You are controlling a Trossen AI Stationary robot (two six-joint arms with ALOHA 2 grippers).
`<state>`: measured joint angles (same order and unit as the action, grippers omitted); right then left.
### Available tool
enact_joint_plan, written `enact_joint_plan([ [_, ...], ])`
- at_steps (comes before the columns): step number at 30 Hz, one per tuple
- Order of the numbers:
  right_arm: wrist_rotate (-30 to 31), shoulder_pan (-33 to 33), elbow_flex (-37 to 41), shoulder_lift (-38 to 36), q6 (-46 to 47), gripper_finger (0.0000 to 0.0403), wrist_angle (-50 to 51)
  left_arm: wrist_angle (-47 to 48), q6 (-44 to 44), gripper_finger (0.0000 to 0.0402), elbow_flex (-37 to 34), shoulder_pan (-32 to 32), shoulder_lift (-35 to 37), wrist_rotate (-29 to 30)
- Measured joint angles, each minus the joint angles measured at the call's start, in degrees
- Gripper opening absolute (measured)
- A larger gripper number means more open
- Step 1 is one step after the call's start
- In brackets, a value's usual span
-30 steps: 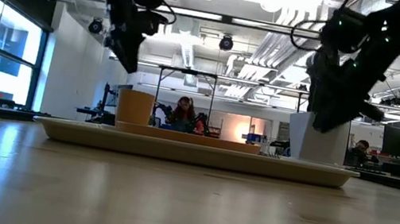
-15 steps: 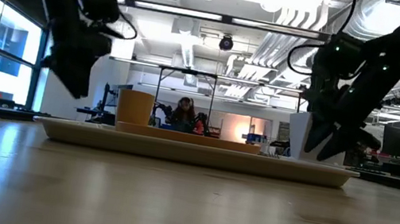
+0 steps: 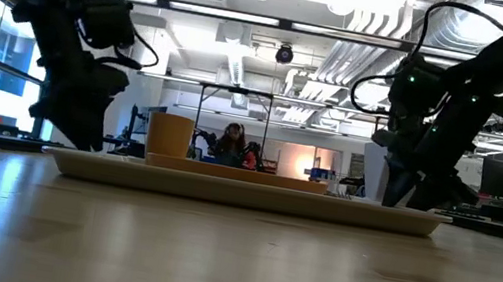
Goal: Pick and place plate/cup/fork/spoon on tray
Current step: Adjust the gray tray to the center
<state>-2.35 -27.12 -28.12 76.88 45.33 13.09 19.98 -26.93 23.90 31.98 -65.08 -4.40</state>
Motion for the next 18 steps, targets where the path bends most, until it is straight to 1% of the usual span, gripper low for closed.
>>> enact_joint_plan([
  [4,-0.50,1.96,-0.04,-0.01,1.15,0.0162,0.65,-5.64,-5.87,0.0129,-3.15,-1.94,0.16,-2.60],
  [6,0.00,3.47,-0.09,-0.07,2.29,0.0160,1.46,-7.80,-8.46,0.0129,-4.17,-3.85,0.15,-4.12],
  [8,0.97,5.14,-0.09,-0.09,2.90,0.0155,1.70,-8.57,-11.12,0.0129,-4.46,-6.41,0.13,-4.02],
  [13,0.37,10.31,-0.11,-0.15,7.32,0.0138,1.89,-7.02,-15.54,0.0129,-4.62,-12.87,-0.11,-3.23],
  [16,1.22,14.18,-0.09,-0.17,10.56,0.0134,2.24,-5.66,-18.48,0.0129,-4.62,-16.68,-0.11,-2.32],
  [18,2.41,16.82,-0.11,-0.20,12.58,0.0134,2.55,-4.98,-20.55,0.0129,-4.57,-19.28,-0.02,-0.71],
])
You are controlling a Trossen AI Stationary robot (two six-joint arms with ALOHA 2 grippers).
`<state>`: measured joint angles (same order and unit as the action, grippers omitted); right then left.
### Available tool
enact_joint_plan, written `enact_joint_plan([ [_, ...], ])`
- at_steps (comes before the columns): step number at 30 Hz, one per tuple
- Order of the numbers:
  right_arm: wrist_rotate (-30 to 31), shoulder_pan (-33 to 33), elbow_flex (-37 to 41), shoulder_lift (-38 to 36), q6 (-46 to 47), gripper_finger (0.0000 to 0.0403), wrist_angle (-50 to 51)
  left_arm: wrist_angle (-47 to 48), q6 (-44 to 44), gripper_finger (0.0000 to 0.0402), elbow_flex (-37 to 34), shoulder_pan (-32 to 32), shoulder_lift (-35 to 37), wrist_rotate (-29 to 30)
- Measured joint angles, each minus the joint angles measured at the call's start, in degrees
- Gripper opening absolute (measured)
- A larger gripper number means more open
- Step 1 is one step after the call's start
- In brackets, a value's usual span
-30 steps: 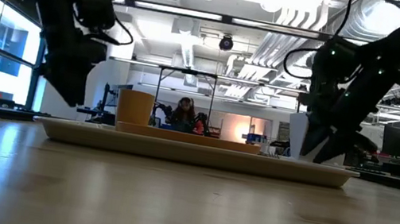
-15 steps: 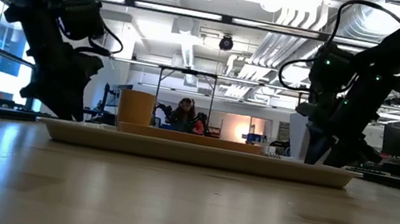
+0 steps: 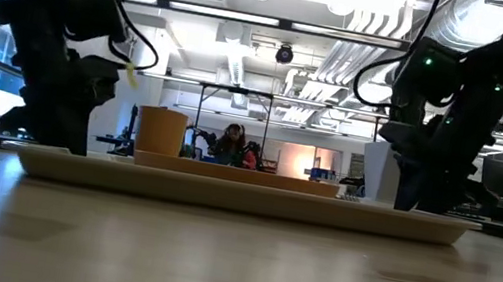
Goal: Pick and place plate/cup/fork/spoon on tray
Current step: Adjust the gray tray to the center, then return to Home Position
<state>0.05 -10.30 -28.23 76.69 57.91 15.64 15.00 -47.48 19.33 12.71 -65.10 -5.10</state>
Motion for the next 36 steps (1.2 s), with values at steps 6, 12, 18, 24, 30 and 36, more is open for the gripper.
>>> enact_joint_plan([
  [6,3.45,8.61,0.00,-0.02,7.72,0.0134,0.89,0.79,-6.19,0.0129,0.09,-8.14,0.09,4.43],
  [12,6.38,15.64,0.06,-1.00,15.74,0.0134,2.22,1.66,-8.42,0.0129,0.58,-12.33,0.33,4.98],
  [18,9.69,18.34,0.17,-5.99,17.35,0.0160,4.65,5.91,-6.01,0.0129,3.00,-12.94,1.85,4.40],
  [24,12.35,18.32,0.08,-12.05,17.31,0.0232,8.79,12.24,-2.52,0.0129,4.85,-12.81,5.39,6.93],
  [30,14.79,18.29,0.07,-12.96,17.54,0.0279,13.66,13.37,-1.47,0.0129,4.92,-12.78,8.52,9.49],
  [36,20.80,18.14,-3.36,-17.11,10.28,0.0281,12.86,13.86,-0.64,0.0129,6.79,-12.76,14.74,10.87],
])
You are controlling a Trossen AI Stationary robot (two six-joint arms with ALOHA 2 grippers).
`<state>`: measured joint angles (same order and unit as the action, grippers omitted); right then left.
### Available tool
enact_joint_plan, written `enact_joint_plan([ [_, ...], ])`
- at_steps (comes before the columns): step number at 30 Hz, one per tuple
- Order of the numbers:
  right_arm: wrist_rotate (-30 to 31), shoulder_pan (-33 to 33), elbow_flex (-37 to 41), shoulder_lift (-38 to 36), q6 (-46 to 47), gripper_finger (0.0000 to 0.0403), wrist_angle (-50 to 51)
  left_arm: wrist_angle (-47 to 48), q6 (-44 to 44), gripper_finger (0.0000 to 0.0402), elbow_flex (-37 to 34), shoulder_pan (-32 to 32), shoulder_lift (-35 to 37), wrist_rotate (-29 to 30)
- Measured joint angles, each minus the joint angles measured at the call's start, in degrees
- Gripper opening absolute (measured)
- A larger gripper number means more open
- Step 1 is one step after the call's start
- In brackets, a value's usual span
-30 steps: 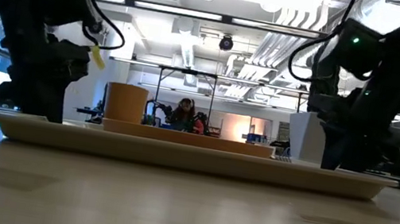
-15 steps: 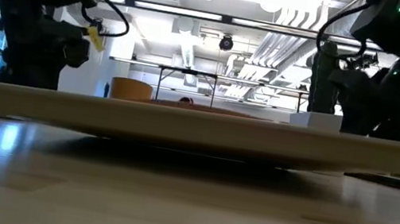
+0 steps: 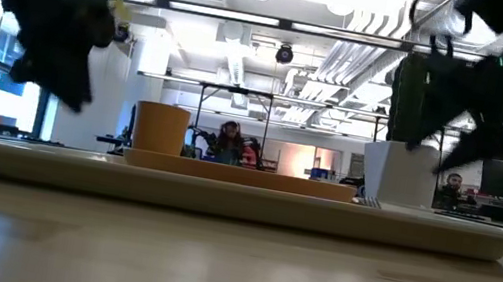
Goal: Pick and place plate/cup/fork/spoon on tray
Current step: Return to Home Position
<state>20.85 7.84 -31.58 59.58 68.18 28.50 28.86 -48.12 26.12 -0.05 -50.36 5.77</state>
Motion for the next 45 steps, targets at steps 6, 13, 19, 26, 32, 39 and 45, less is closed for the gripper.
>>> enact_joint_plan([
  [6,3.85,-1.13,-8.69,-7.01,-13.93,0.0280,0.16,0.27,8.59,0.0125,7.51,0.04,8.13,5.06],
  [13,-5.56,-1.80,-21.21,-7.54,-52.90,0.0203,-6.48,-23.22,40.66,0.0058,15.98,0.02,11.70,1.44],
  [19,-13.65,-0.43,-33.72,-6.41,-69.63,0.0055,-6.04,-30.57,53.59,0.0005,20.57,0.04,11.65,0.99],
  [26,-20.66,-0.38,-37.47,-13.62,-76.87,0.0010,-7.36,-33.04,58.63,0.0001,22.33,0.04,12.19,-0.45],
  [32,-22.33,-1.42,-29.77,-24.80,-78.75,0.0002,-9.52,-32.50,63.58,0.0001,21.65,0.04,13.20,-1.26],
  [39,-24.72,-1.84,-9.58,-35.84,-72.90,0.0000,-19.24,-35.24,60.10,0.0000,12.65,4.37,13.24,-2.88],
  [45,-24.29,-1.84,6.26,-42.76,-67.88,0.0000,-29.36,-36.07,57.83,0.0000,5.80,8.87,18.48,-7.49],
])
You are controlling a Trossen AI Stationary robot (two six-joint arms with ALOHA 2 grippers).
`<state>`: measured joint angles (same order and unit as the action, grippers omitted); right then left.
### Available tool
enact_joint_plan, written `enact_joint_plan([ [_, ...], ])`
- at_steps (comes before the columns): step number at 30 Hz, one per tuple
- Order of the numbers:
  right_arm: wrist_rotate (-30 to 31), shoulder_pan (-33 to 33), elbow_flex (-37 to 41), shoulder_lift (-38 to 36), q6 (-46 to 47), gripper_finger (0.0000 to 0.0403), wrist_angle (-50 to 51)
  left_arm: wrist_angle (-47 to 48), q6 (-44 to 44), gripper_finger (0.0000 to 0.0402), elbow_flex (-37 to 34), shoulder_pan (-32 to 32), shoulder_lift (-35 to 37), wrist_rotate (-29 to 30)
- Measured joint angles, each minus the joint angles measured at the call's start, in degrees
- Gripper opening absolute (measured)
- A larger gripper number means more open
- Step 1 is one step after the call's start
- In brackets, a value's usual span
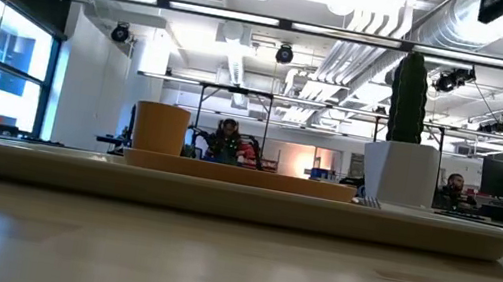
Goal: Pick and place plate/cup/fork/spoon on tray
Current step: Return to Home Position
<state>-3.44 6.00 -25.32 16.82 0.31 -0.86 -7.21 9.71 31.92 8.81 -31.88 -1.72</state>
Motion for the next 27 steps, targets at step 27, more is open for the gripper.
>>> enact_joint_plan([
  [27,6.59,-0.02,15.66,-16.63,-3.69,0.0000,-2.38,-8.23,-12.49,0.0000,-25.52,15.02,13.88,-13.61],
])
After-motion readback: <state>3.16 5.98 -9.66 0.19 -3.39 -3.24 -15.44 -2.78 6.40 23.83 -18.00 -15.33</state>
